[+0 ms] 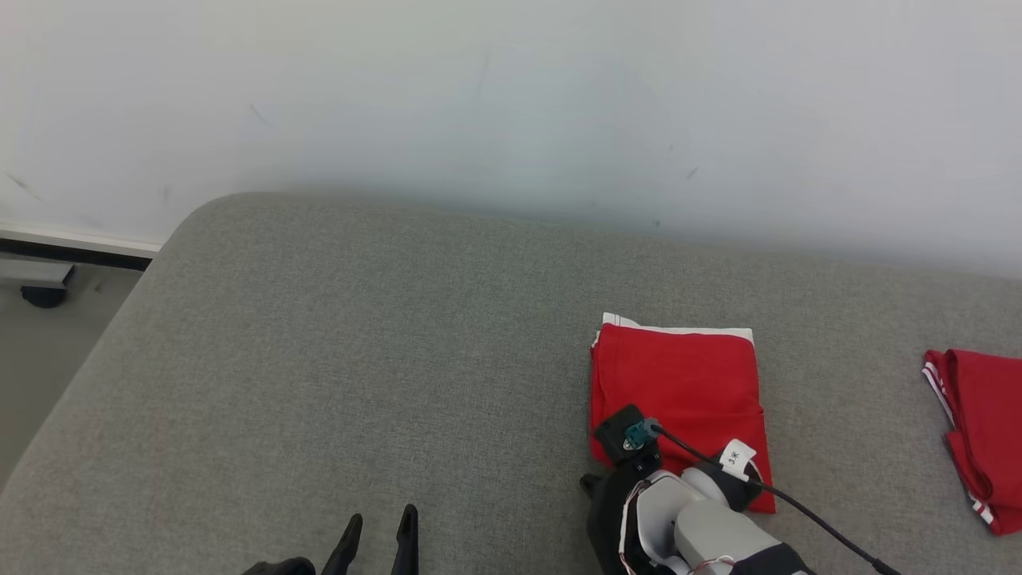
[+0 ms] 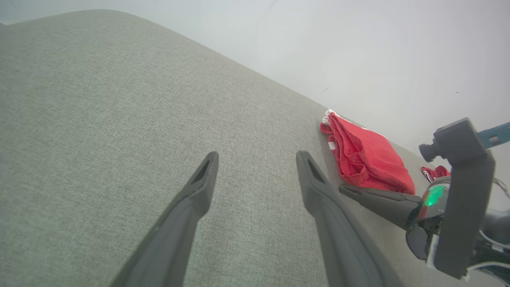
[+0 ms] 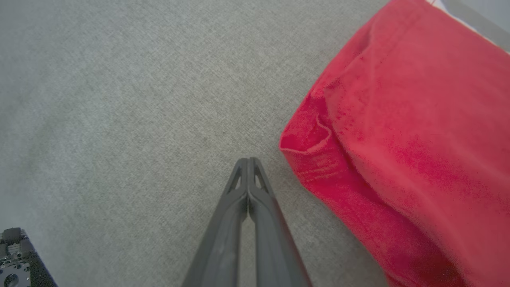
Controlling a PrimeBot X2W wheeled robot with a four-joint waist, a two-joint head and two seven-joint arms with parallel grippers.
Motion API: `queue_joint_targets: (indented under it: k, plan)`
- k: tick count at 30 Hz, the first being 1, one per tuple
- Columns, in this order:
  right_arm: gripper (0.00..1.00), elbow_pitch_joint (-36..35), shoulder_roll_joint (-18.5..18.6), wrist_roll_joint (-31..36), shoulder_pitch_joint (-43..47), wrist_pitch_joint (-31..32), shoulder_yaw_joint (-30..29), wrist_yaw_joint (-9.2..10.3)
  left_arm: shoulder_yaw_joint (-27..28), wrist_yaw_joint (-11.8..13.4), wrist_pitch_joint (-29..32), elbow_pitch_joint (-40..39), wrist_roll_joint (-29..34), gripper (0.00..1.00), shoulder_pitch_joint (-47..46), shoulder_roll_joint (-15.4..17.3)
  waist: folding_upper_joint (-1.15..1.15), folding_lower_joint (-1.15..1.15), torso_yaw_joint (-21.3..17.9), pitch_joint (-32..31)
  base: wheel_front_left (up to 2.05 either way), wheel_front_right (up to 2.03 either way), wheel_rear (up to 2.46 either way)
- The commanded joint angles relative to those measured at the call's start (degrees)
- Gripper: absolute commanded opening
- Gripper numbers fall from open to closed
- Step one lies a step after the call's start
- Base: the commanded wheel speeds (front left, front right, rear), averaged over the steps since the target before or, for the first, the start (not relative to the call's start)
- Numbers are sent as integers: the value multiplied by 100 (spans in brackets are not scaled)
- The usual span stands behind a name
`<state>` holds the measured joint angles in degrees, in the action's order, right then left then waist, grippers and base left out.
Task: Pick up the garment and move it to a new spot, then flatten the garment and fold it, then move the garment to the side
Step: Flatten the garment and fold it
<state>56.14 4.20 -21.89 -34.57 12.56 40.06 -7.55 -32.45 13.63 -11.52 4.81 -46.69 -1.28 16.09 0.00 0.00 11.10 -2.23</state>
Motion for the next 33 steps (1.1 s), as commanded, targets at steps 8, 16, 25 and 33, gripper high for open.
queue_joint_targets:
  k: [8, 16, 25, 33]
  plan:
    - [100, -581, 165, -533, 199, -464, -59, 11, 92, 53, -99, -12, -73, 100, 77, 36, 0, 0, -47, -199, 0, 0, 0]
    - [100, -1611, 582, -246, 953, -1616, -1334, 11, 331, 95, -330, -141, 436, 100, 190, 263, 0, 0, -454, -474, 0, 0, 0]
    - [100, -3353, 405, 677, 2531, -1587, -3426, 11, 1140, -265, -365, -337, 1334, 100, 406, 283, 0, 0, -980, -560, 0, 0, 0]
    - [100, -4392, 93, 1025, 3314, -1106, -4236, 11, 1842, -1060, -367, -110, 1629, 100, 674, 64, 0, 0, -1328, -557, 0, 0, 0]
